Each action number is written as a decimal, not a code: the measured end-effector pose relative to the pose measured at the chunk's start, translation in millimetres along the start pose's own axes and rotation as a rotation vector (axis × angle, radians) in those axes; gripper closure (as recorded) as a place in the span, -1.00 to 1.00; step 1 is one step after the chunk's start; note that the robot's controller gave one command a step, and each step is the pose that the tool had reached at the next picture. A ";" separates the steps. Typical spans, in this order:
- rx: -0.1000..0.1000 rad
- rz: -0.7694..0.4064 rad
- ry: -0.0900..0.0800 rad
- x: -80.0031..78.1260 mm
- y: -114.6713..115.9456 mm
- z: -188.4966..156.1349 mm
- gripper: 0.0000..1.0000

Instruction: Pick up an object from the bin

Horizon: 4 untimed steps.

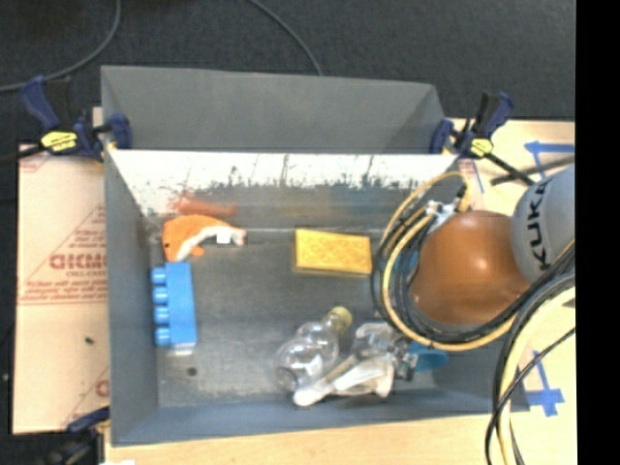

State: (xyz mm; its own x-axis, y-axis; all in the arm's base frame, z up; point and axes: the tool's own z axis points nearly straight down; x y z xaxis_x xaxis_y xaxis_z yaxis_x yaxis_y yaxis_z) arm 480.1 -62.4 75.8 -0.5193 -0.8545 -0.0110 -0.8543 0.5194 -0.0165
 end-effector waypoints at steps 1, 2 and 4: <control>-0.008 0.001 0.003 0.1 1.9 -25.1 1.00; -0.008 0.002 0.004 -0.1 1.3 -47.0 1.00; -0.001 0.004 0.001 -0.7 -1.0 -75.6 1.00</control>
Offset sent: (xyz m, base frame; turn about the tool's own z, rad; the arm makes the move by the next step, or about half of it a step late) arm 0.0001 0.0000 0.0190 0.0000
